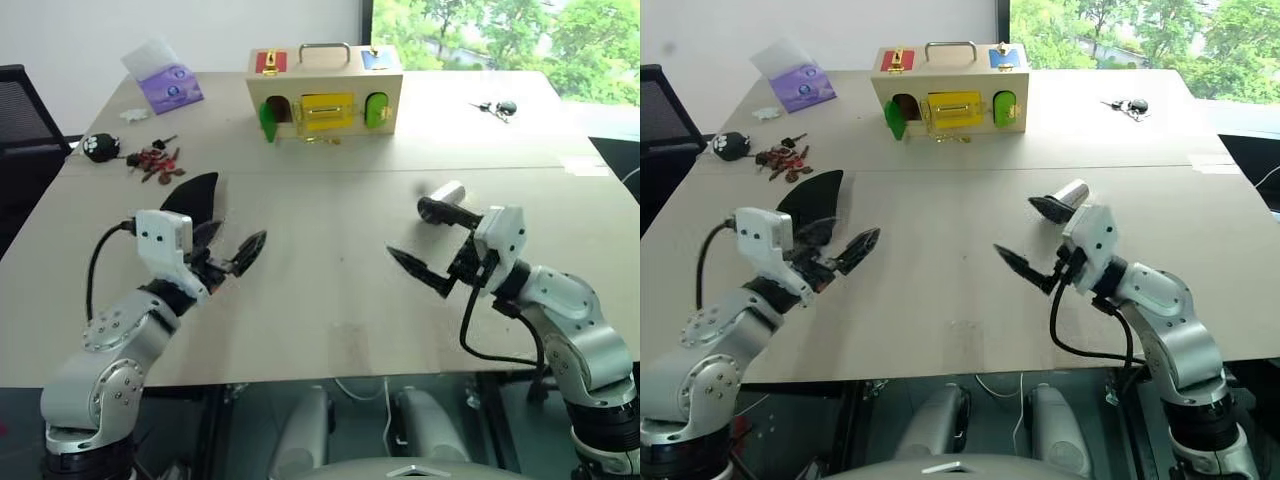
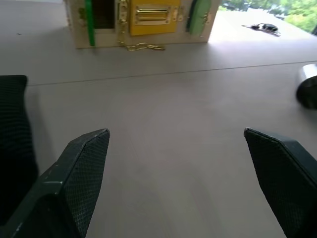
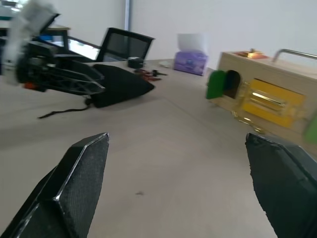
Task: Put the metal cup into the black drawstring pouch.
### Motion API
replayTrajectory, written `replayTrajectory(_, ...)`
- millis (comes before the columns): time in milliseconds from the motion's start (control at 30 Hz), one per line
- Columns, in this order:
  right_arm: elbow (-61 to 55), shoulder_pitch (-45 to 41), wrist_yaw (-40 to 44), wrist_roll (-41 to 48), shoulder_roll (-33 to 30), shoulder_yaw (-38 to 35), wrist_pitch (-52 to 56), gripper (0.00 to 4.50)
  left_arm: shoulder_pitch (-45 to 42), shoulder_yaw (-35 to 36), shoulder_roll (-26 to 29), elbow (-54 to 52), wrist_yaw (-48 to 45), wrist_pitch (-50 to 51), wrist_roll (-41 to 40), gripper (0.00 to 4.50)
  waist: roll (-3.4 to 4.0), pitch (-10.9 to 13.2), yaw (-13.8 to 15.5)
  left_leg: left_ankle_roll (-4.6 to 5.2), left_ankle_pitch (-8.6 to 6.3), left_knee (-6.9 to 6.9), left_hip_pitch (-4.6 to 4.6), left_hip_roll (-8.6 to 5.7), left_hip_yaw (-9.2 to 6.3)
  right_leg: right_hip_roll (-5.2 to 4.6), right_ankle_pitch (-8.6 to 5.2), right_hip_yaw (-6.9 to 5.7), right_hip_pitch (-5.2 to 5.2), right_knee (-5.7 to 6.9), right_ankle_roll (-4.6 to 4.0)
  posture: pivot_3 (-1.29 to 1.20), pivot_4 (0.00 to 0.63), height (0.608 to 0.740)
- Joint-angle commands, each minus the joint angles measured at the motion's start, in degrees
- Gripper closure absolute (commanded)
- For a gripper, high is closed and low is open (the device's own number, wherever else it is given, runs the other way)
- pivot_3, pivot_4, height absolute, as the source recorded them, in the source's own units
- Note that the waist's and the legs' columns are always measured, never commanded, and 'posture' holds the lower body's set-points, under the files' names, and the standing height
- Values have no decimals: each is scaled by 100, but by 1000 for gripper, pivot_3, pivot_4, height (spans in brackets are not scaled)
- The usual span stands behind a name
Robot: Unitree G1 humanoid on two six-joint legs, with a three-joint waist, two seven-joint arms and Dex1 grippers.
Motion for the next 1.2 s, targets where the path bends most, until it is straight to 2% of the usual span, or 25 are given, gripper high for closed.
replayTrajectory(33, -118, -221, 479, 324, -129, 54, -144, 37, 190, -116, 714, -276, 427, -181, 1418, 0, -2, 0, -9, 0, 0, 0, 1, 0, -1, 1, 0, -1, 0, 0, 0, 0, 150, 740)
replayTrajectory(133, 100, -366, 552, 326, -90, 117, -173, 37, 456, -267, 1187, -400, 547, -319, 2320, 0, -1, 0, -10, 0, 0, -4, 3, -1, 1, 2, -1, 0, -1, 0, -1, 0, 150, 740)
replayTrajectory(367, 412, -507, 604, 167, 43, 358, -313, 37, 789, -306, 1530, -312, 586, -357, 3590, 0, -1, 1, 0, 0, 0, -5, 1, 3, 2, -5, -1, -2, -2, 0, -2, 0, 150, 740)
replayTrajectory(767, 433, -446, 415, 30, 74, 408, -389, 37, 199, -1055, 1684, 708, 451, -742, 4960, 0, -2, 1, -15, 0, 0, -6, 0, 3, 3, -7, 0, -5, -4, 1, -1, 0, 150, 740)
replayTrajectory(1067, 310, -329, 274, -65, 64, 418, -378, 37, -649, -1505, 1734, 1901, 270, -1196, 5392, 0, -2, 1, 5, 0, 0, -6, -2, 1, 0, -10, 1, -9, -4, 1, 0, 0, 150, 740)
replayTrajectory(1167, 305, -315, 252, -85, 59, 406, -399, 0, -923, -1664, 1714, 2135, 113, -1448, 5406, 854, -2, 1, 1, 0, 0, -6, -2, 1, -1, -9, 1, -10, -4, 2, -1, 0, 150, 740)
replayTrajectory(1200, 310, -315, 241, -96, 60, 399, -407, 0, -989, -1688, 1704, 2164, 59, -1482, 5403, 1298, -2, 1, -1, 0, 0, -6, -2, 1, 0, -9, 1, -10, -4, 2, -1, 0, 150, 740)
